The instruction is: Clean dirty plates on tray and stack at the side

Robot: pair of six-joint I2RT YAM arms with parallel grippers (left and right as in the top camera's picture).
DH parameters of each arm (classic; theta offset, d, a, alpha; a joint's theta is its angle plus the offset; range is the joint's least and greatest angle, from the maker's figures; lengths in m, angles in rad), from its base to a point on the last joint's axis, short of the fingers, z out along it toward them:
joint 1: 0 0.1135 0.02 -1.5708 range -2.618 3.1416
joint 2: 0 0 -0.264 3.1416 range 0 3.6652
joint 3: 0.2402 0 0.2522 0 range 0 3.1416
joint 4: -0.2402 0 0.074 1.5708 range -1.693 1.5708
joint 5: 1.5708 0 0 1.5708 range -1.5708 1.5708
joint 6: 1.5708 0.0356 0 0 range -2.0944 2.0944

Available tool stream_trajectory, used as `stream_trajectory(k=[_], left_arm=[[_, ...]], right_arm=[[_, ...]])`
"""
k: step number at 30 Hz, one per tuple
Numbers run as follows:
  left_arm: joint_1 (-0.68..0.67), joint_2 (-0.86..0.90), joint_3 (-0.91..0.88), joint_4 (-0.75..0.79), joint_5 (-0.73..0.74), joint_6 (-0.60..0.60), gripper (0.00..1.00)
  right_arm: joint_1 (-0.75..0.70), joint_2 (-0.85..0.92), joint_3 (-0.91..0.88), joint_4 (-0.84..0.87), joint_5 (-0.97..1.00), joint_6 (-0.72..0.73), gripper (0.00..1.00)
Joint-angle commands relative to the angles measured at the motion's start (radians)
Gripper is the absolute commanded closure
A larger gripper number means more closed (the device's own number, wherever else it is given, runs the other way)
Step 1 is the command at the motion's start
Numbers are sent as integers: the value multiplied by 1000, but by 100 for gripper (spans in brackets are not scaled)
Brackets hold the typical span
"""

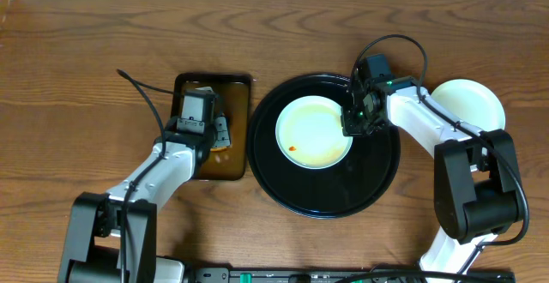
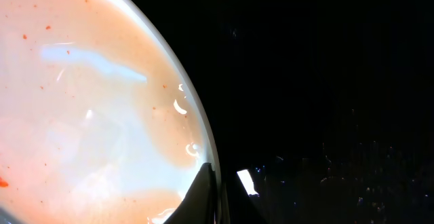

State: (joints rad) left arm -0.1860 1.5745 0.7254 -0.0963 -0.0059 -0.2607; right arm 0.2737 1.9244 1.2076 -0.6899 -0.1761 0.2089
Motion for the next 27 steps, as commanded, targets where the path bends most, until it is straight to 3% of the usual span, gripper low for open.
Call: stream_trajectory(k=[1,18,21,24,27], left_arm=[[4,9,-2,29,-3,5,39],[4,83,-2,75,-10,5,39],[4,88,-2,76,-10,5,55],[4,88,-1,87,-10,5,90],[4,81,-1,97,-10,5,93]], right_arm=[[15,29,-7,-14,11,7,99],[15,29,-7,-18,11,7,99],[15,29,-7,-18,11,7,99],[15,29,-7,-18,11,7,99],[15,29,-7,-20,11,7,99]])
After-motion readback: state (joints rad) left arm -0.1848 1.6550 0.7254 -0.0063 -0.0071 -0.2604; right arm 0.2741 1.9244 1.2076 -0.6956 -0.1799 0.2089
